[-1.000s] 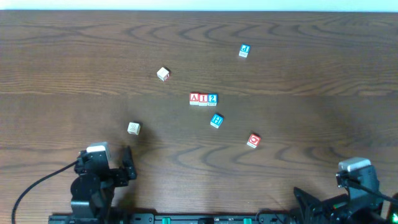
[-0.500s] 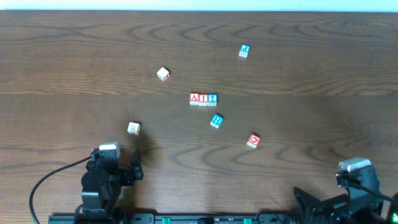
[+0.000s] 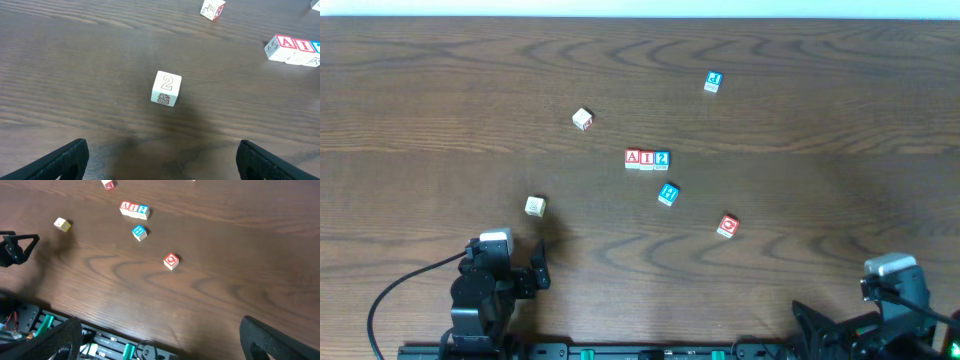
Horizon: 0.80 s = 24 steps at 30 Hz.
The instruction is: Spell out Ai2
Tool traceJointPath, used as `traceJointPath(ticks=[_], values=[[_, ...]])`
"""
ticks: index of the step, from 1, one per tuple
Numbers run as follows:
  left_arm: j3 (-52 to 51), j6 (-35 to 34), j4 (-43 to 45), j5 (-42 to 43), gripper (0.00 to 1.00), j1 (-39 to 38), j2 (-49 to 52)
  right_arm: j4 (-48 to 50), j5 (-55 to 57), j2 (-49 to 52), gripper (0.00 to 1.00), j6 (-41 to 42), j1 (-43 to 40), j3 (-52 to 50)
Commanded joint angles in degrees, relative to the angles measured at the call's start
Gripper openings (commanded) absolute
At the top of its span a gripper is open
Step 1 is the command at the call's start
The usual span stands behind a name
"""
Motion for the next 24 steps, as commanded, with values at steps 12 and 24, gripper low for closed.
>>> traceJointPath(ticks=[12,24], values=[[-0.3,0.4,0.0,0.1,0.95,0.2,-0.4,17.9,5.8,-2.7,0.99,-13.6,-0.6,-7.2],[-0.3,0.4,0.0,0.1,0.95,0.2,-0.4,42.1,5.1,-24.9,0.99,-21.5,-1.3,-51.8]])
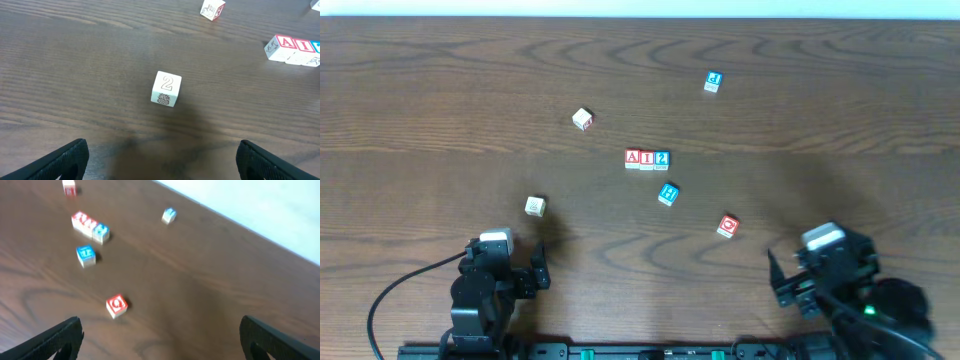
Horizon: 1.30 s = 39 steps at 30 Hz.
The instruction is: Spell out Ai2
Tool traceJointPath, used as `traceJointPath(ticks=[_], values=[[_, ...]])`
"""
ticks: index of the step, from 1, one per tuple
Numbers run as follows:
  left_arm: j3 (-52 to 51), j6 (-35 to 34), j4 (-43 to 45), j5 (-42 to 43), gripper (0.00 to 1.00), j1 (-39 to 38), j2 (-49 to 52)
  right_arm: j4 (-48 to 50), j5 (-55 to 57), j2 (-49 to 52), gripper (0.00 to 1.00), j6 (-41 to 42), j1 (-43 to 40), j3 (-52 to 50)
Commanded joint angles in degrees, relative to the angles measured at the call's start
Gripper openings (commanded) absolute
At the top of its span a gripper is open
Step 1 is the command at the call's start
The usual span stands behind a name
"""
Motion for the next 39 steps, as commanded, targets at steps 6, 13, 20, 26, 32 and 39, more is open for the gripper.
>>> traceJointPath(ticks=[6,13,20,26,32,39], values=[[-0.3,0.4,0.0,0.1,0.95,0.2,-0.4,2.5,-0.6,-12.7,0.99,-1.7,-2.3,-16.6],[-0.3,0.4,0.0,0.1,0.95,0.2,-0.4,2.4,-0.8,-15.0,0.99,-1.7,-2.3,-23.3],[-0.3,0.4,0.0,0.1,0.95,0.2,-0.4,4.0,-0.9,-15.0,0.99,-1.7,-2.3,-27.8],[-0.3,0.4,0.0,0.1,0.95,0.2,-0.4,4.0,-0.9,-15.0,0.99,-1.7,-2.3,-27.8],[-0.3,0.4,0.0,0.1,0.95,0.2,-0.4,4.0,-0.9,-15.0,0.99,-1.7,-2.3,-27.8],[-0.3,0.4,0.0,0.1,0.95,0.2,-0.4,4.0,-0.9,-15.0,0.99,-1.7,-2.3,-27.8]])
